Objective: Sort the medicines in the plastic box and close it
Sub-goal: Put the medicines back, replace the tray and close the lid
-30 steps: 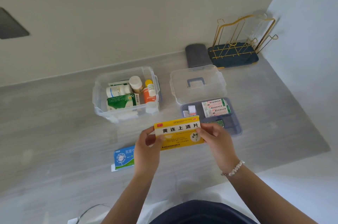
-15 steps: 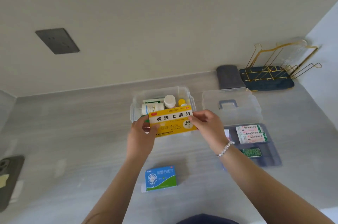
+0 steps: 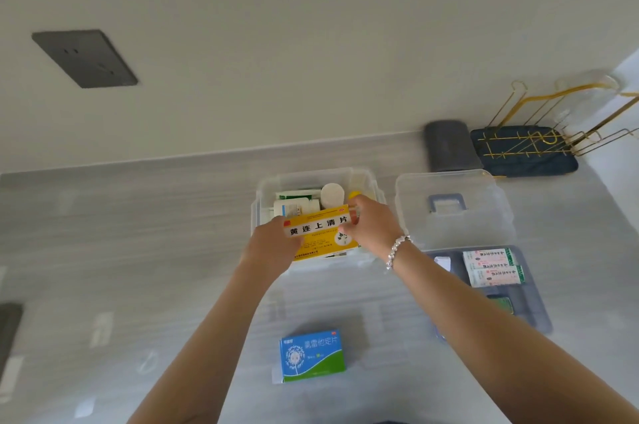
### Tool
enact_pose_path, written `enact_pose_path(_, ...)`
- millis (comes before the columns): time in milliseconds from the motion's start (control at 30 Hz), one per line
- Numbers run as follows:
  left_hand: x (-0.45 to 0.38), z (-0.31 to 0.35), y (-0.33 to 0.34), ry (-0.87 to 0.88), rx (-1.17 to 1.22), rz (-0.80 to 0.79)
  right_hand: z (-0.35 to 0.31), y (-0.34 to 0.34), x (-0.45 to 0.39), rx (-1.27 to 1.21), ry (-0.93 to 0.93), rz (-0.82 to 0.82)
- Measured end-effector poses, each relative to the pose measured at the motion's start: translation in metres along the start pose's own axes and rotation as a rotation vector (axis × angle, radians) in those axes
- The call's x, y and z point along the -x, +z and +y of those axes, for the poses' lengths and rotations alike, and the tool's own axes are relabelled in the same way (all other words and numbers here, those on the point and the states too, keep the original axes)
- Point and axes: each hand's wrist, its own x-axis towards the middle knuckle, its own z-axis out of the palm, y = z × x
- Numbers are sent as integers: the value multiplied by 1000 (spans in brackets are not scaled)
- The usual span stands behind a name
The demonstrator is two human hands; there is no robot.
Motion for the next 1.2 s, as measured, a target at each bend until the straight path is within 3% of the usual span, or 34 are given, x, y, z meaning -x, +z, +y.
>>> enact_pose_path(200,-1,2,4,5,-83,-46,-4,13,-13,207,32,-112)
enact_pose_path(467,13,4,17,21,-99,-30,-2,20,-15,184,39,-125)
enact_pose_path(867,28,-4,16,49,211,73,3,19,3,77,-86,-64)
enact_pose_path(967,39,-3,20,94,190,170,10,14,20,-2,-96,7)
enact_pose_path(1100,61,11,38,186,263,319,31,-1,57,-217,-197,225)
enact_pose_path(1200,81,31,60,258,331,339,63,-15,84,-256,-214,321)
